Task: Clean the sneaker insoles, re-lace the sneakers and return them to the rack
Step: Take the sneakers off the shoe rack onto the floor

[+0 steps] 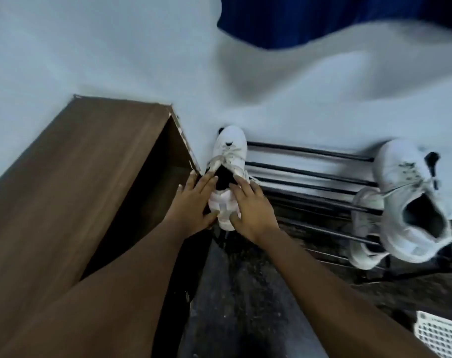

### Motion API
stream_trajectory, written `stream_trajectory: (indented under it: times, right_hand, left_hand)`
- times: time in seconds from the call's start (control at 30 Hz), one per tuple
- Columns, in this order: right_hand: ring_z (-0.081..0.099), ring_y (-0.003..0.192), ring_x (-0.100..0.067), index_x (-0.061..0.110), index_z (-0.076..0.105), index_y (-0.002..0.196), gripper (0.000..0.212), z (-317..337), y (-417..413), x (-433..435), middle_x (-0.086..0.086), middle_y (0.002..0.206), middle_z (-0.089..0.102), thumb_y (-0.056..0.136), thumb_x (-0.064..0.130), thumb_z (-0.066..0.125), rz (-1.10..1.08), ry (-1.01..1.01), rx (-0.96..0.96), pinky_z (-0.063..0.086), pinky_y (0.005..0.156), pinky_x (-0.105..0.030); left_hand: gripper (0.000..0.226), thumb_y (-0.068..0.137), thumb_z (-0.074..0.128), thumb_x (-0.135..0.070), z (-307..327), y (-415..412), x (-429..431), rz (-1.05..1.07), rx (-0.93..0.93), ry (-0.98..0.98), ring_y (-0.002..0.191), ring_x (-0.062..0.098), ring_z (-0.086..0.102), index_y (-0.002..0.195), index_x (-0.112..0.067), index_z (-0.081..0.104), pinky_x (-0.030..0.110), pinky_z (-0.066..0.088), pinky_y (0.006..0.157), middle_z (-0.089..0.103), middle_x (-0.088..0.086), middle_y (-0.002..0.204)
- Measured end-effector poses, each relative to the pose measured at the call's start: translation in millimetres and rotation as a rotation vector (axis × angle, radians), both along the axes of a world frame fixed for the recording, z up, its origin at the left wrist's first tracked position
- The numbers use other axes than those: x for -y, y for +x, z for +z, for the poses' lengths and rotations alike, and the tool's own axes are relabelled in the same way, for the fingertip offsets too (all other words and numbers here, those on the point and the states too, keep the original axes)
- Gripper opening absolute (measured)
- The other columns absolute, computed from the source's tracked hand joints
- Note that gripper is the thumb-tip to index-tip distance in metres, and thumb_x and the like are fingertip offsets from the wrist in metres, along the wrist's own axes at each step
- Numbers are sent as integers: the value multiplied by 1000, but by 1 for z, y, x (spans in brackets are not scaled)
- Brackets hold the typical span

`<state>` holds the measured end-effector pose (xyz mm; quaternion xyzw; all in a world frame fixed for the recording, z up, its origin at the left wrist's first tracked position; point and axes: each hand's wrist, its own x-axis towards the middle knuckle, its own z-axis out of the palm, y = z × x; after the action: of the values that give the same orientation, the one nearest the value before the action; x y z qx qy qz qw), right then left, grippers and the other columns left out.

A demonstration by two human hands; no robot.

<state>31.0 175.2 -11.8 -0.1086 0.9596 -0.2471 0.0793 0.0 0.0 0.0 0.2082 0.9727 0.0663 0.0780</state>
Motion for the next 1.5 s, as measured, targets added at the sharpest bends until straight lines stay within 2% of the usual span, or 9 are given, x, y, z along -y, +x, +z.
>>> stream_trajectory:
  times: [0.17, 0.33, 0.47, 0.67, 0.83, 1.03, 1.2, 1.4, 1.5]
  right_hand:
    - [49, 111, -37, 8, 41, 134, 59, -40, -19, 16, -12, 130, 48, 80, 30, 51, -20, -94, -214, 47, 83, -46]
    - [53, 99, -35, 6, 42, 128, 53, -51, -13, 17, -14, 123, 50, 81, 23, 57, -19, -229, -366, 37, 72, -36]
    - [51, 102, -31, 7, 44, 124, 49, -59, -10, 19, -11, 121, 50, 80, 16, 62, -24, -272, -417, 33, 73, -31]
    - [55, 101, -32, 3, 54, 116, 40, -48, 32, 22, -14, 112, 56, 79, 15, 64, -44, -303, -609, 42, 78, -36]
    - [61, 90, -31, 8, 63, 104, 31, -60, 110, 40, -9, 99, 65, 74, 15, 66, -75, -372, -677, 48, 72, -37]
    - [65, 98, -31, 14, 72, 102, 24, -134, 191, 76, 1, 100, 72, 84, 27, 65, 28, -392, -760, 49, 91, -34]
    - [63, 102, -28, 19, 59, 118, 28, -218, 230, 102, 2, 112, 67, 92, 29, 57, 205, -412, -566, 44, 101, -37]
    - [66, 94, -29, 18, 69, 110, 36, -308, 226, 133, 0, 103, 71, 83, 30, 47, 312, -301, -139, 58, 68, -30]
    - [52, 118, -30, 16, 61, 124, 38, -335, 208, 147, -6, 124, 63, 89, 23, 48, 319, -248, 137, 51, 89, -36]
  left_hand:
    - [68, 78, 53, -46, -47, -18, 21, -112, -191, 327, 126, 22, 49, 133, -7, 45, 35, 48, 95, 41, 7, 144]
    - [53, 78, 65, -37, -55, -21, 24, -210, -198, 466, 99, 22, 61, 121, -13, 47, 43, 52, 80, 56, 1, 115]
    - [44, 77, 70, -28, -58, -16, 19, -277, -343, 460, 75, 22, 52, 107, -2, 52, 37, 46, 66, 50, 1, 94]
    - [36, 82, 66, -23, -49, 34, 14, -280, -507, 514, 76, 16, 42, 100, 5, 51, 24, 35, 67, 46, 10, 92]
    - [29, 77, 65, -7, -56, 120, 35, -175, -453, 543, 89, 18, 48, 100, 1, 50, 30, 42, 72, 48, 12, 101]
    - [27, 76, 50, -16, -102, 221, 84, -83, -337, 482, 100, 14, 52, 103, -14, 46, 19, 41, 81, 44, -2, 114]
    - [23, 77, 48, -20, -183, 271, 113, 37, -254, 501, 101, 11, 51, 101, -16, 49, 4, 30, 93, 48, -1, 113]
    - [23, 72, 46, -19, -304, 276, 148, 185, 16, 468, 82, 17, 60, 95, -23, 47, 20, 46, 68, 49, -7, 106]
    - [32, 66, 53, -8, -346, 262, 155, 258, 87, 407, 74, 15, 57, 91, -25, 45, 27, 44, 57, 46, -11, 100]
